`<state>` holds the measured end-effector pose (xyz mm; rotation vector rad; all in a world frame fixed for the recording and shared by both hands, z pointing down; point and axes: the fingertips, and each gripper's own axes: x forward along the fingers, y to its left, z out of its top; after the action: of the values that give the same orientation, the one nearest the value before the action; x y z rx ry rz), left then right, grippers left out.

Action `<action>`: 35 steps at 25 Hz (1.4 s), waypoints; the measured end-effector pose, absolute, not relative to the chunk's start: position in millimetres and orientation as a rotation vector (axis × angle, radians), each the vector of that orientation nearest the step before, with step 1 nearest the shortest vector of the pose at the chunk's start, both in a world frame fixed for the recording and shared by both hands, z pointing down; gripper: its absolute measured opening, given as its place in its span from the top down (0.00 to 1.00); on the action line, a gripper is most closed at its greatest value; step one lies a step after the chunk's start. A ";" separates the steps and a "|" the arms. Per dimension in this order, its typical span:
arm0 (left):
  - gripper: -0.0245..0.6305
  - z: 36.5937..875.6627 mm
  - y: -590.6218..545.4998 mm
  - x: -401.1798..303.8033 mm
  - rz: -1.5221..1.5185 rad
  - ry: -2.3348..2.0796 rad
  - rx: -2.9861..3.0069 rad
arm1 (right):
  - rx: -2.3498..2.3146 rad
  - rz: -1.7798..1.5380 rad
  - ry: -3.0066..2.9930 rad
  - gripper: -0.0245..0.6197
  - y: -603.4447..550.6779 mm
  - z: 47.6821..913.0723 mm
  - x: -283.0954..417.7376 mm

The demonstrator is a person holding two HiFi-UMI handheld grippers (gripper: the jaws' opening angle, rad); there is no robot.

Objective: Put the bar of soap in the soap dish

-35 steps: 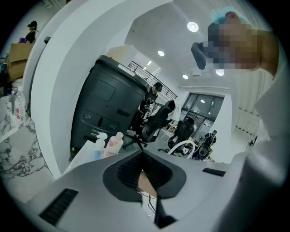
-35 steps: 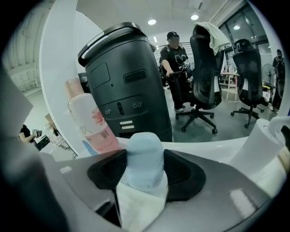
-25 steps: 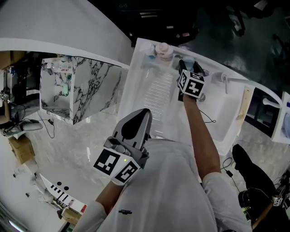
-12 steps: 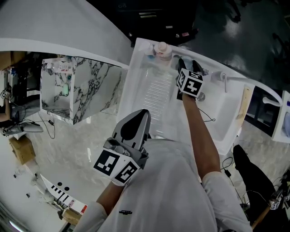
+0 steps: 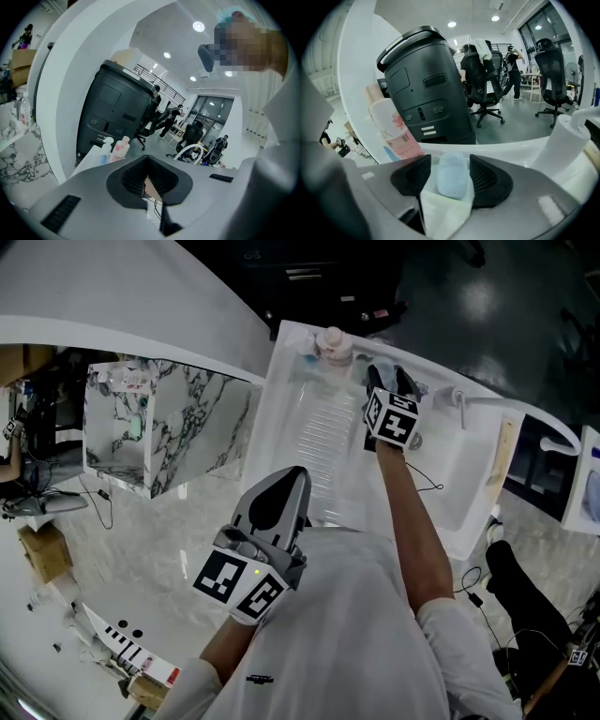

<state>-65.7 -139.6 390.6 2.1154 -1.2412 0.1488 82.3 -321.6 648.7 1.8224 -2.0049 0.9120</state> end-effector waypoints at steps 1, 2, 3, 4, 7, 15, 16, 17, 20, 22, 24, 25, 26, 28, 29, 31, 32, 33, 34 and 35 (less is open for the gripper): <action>0.96 390.5 -139.0 -65.1 0.147 -1.241 2.117 | 1.821 0.906 -2.012 0.54 -320.5 647.3 82.4; 0.96 390.2 -138.6 -64.4 0.146 -1.240 2.119 | 1.819 0.899 -2.019 0.54 -319.3 645.4 82.5; 0.96 389.8 -138.2 -63.8 0.144 -1.239 2.120 | 1.819 0.893 -2.026 0.54 -318.1 643.2 82.7; 0.96 389.3 -137.7 -63.2 0.143 -1.238 2.121 | 1.818 0.889 -2.032 0.54 -316.8 640.9 82.9; 0.96 389.0 -135.2 -61.6 0.137 -1.236 2.124 | 1.821 0.911 -2.045 0.54 -310.8 638.2 83.5; 0.96 384.7 -128.8 -57.3 0.122 -1.233 2.136 | 1.843 0.935 -2.070 0.54 -292.0 624.4 88.1; 0.96 384.3 -128.2 -56.9 0.120 -1.232 2.137 | 1.841 0.931 -2.078 0.54 -289.8 621.8 88.2; 0.96 383.7 -127.6 -56.2 0.117 -1.232 2.139 | 1.840 0.926 -2.085 0.57 -287.5 618.9 88.6; 0.96 381.4 -125.5 -53.3 0.108 -1.230 2.147 | 1.837 0.903 -2.113 0.60 -281.6 607.1 90.7; 0.96 380.0 -124.5 -52.2 0.103 -1.230 2.152 | 1.830 0.876 -2.134 0.61 -278.0 597.7 90.6; 0.96 378.0 -123.4 -52.1 0.098 -1.231 2.157 | 1.820 0.843 -2.152 0.66 -273.0 587.5 89.8; 0.96 376.5 -123.0 -52.2 0.096 -1.232 2.159 | 1.815 0.830 -2.164 0.70 -270.5 582.3 89.3; 0.96 374.9 -122.7 -52.5 0.093 -1.233 2.162 | 1.810 0.820 -2.178 0.72 -268.2 577.4 88.8; 0.96 372.1 -121.9 -52.9 0.086 -1.237 2.167 | 1.801 0.803 -2.202 0.76 -263.4 568.9 88.3; 0.96 371.0 -121.2 -53.2 0.085 -1.239 2.169 | 1.797 0.795 -2.211 0.76 -260.9 565.2 88.1; 0.96 369.1 -119.7 -53.8 0.082 -1.242 2.172 | 1.789 0.780 -2.229 0.76 -255.8 557.4 87.3; 0.96 368.3 -119.0 -54.1 0.082 -1.243 2.173 | 1.785 0.770 -2.238 0.77 -253.4 553.0 86.7; 0.96 367.6 -118.4 -54.1 0.080 -1.244 2.174 | 1.782 0.758 -2.248 0.77 -250.9 548.1 86.3; 0.96 366.8 -117.7 -53.9 0.078 -1.243 2.176 | 1.780 0.747 -2.259 0.78 -248.4 542.9 86.1; 0.96 366.0 -117.0 -53.7 0.076 -1.242 2.178 | 1.780 0.737 -2.269 0.78 -246.0 537.3 86.2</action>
<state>-53.7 -117.0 366.0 2.1778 -1.2425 0.0755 86.2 -246.0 537.3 1.7796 -2.2692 0.7365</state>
